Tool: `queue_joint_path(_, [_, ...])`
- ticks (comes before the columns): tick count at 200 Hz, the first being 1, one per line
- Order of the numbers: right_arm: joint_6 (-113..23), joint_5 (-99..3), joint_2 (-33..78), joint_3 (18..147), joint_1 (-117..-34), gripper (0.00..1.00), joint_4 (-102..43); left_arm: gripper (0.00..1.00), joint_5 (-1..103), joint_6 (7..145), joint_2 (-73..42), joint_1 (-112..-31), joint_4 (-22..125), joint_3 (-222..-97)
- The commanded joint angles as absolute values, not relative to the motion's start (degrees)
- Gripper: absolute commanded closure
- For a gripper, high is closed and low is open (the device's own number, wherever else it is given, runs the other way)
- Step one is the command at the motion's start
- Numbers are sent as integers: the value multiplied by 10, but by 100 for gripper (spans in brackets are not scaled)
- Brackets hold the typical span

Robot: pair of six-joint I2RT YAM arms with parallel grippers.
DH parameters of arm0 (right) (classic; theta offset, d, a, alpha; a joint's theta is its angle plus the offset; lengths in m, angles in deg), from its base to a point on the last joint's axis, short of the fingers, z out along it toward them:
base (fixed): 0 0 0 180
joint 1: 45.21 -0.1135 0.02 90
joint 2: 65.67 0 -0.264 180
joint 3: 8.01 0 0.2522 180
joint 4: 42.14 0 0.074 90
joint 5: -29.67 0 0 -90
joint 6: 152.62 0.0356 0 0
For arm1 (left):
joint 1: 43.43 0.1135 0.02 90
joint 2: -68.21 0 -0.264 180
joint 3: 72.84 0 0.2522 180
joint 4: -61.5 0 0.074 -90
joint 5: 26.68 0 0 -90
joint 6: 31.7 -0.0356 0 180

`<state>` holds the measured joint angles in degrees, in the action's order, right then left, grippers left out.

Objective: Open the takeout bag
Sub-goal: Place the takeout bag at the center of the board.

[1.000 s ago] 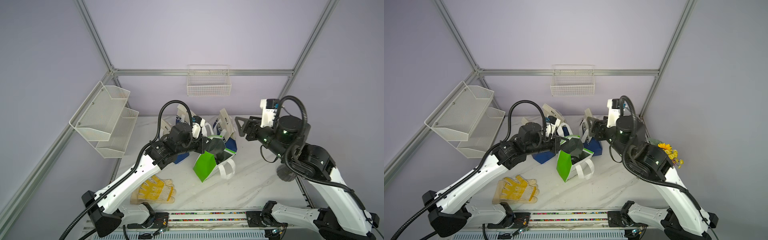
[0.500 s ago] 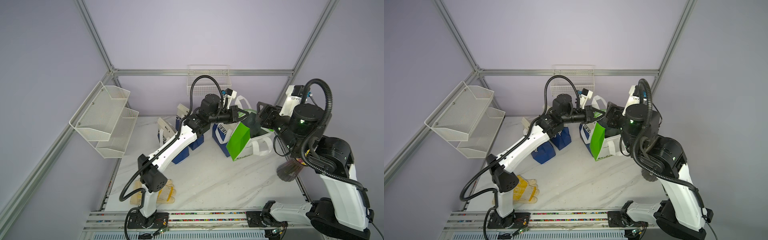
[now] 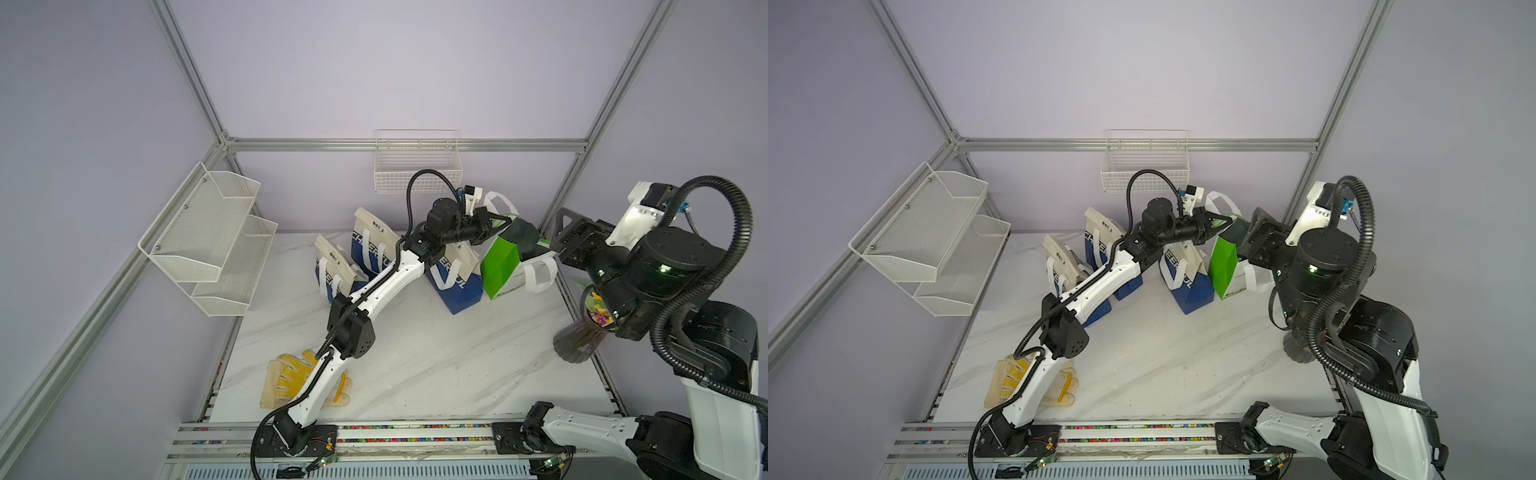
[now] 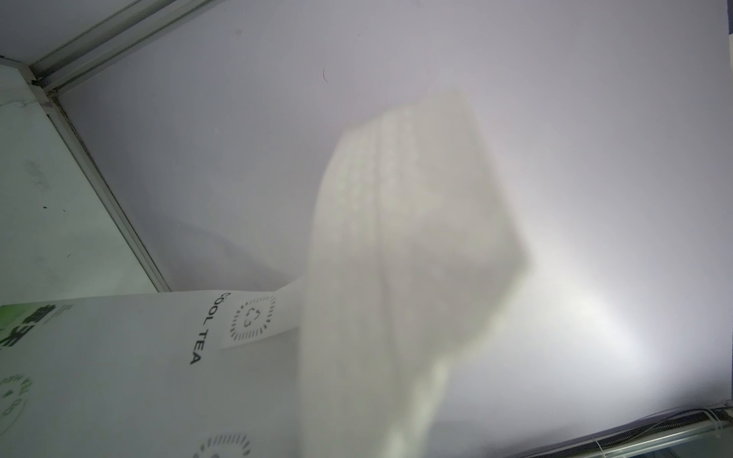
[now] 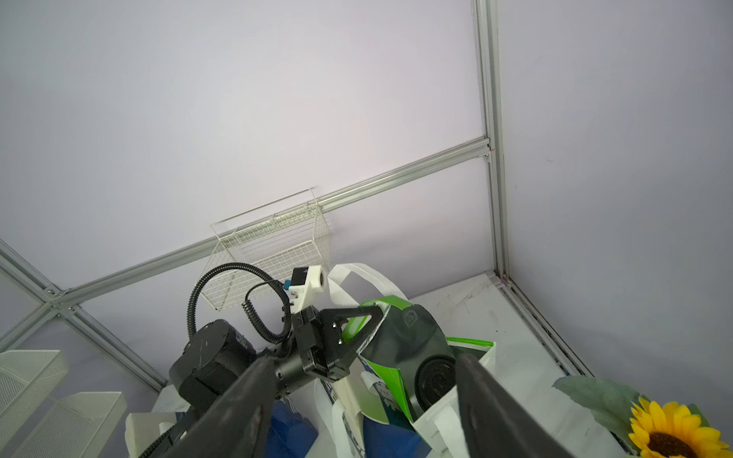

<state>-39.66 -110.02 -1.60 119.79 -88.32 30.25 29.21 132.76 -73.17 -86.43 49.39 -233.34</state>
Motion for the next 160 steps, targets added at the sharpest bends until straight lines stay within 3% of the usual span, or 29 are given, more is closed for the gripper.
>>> queue_joint_path(1, [-372,-1106,-25,1167,-881,25,320,100,294,1346,-776,-859,553,-2362])
queue_joint_path(65, [-366,-1092,3,1062,-872,18,328,100,312,1343,-795,-859,547,-2331])
queue_joint_path(74, [-373,-1071,25,1065,-853,18,330,86,315,1339,-790,-858,536,-2322])
queue_joint_path(91, [-392,-983,69,1081,-771,18,332,46,316,1335,-771,-856,541,-2290])
queue_joint_path(108, [-406,-892,110,1095,-695,19,330,31,320,1304,-750,-856,517,-2282])
queue_joint_path(117, [-410,-873,124,1098,-670,19,328,1,321,1282,-737,-856,500,-2283])
queue_joint_path(160, [-413,-745,142,1055,-554,20,279,0,340,1182,-660,-856,403,-2280])
